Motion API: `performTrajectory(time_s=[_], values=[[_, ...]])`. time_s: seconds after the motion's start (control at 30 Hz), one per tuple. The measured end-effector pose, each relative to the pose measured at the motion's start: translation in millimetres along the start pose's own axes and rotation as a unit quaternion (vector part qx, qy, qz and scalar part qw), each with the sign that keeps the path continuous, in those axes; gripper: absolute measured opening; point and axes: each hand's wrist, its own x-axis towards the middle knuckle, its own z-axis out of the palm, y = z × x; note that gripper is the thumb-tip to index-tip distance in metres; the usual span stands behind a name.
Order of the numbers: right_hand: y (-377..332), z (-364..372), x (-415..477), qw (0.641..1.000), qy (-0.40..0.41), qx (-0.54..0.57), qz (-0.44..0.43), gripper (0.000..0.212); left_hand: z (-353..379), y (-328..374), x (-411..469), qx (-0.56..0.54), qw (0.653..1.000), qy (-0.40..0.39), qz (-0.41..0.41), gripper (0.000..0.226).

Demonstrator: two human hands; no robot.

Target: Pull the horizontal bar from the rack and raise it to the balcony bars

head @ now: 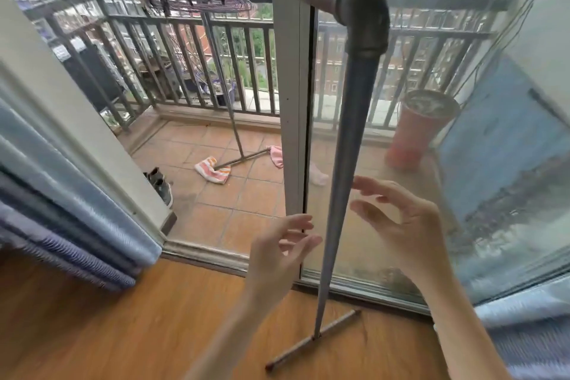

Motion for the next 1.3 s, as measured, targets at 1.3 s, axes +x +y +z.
performTrajectory(time_s=[1.3], values=[[-92,234,38,0.996,0.028,0.027,-0.086,0.026,-149,-43,8,0.239,0.944,0.221,0.058,0.031]])
